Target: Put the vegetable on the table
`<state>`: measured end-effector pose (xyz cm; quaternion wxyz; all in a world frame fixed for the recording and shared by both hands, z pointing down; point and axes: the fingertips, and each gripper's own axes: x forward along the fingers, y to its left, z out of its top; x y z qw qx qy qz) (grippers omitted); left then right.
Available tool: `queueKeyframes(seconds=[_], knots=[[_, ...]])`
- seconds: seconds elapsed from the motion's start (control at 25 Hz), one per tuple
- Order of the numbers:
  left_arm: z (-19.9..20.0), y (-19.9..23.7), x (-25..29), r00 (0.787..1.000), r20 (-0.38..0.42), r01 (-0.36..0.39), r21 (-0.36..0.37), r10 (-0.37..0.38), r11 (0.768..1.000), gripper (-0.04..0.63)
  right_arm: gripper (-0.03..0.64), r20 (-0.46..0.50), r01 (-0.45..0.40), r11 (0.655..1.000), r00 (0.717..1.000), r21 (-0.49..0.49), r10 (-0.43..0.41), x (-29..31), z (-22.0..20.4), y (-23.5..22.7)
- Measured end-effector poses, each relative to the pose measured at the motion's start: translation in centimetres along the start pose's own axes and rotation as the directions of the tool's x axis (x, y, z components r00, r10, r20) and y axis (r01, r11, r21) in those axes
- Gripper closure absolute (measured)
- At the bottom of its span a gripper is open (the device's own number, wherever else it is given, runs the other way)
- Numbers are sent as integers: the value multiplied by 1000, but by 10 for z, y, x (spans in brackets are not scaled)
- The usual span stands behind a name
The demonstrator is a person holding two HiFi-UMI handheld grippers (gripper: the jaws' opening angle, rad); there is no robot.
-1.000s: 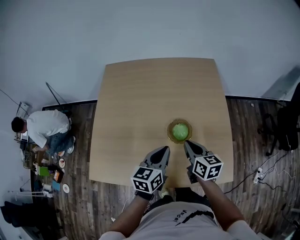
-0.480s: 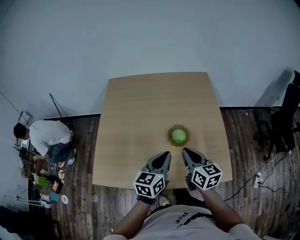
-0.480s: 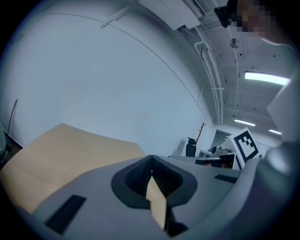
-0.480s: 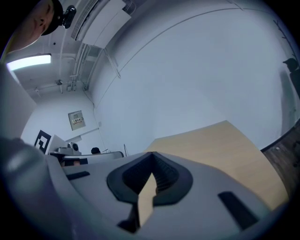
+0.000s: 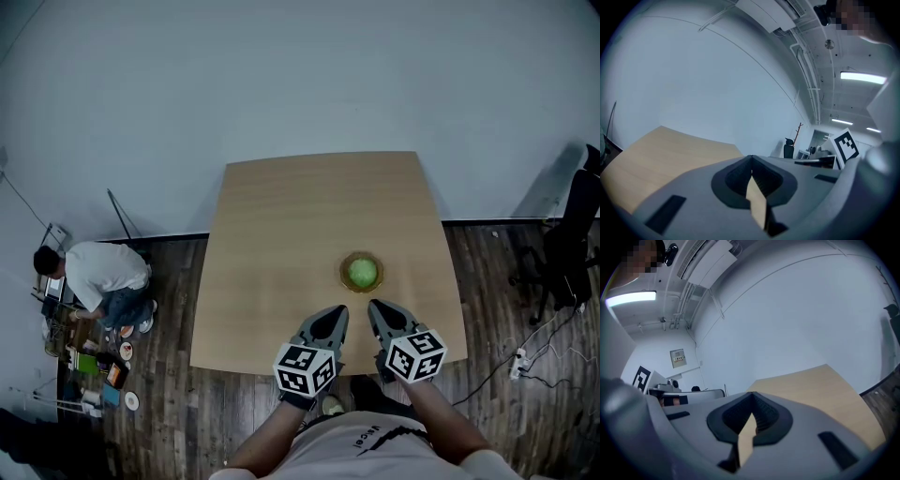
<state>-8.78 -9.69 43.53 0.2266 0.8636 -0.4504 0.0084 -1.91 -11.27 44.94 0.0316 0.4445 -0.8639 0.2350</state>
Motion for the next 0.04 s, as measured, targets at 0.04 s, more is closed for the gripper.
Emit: queueKeyframes(seconds=[0.04], knots=[[0,-1,-2,1000,1,0,1,0,1000,581,603,1,0,1000,1000,-3,0,-1,0,1]])
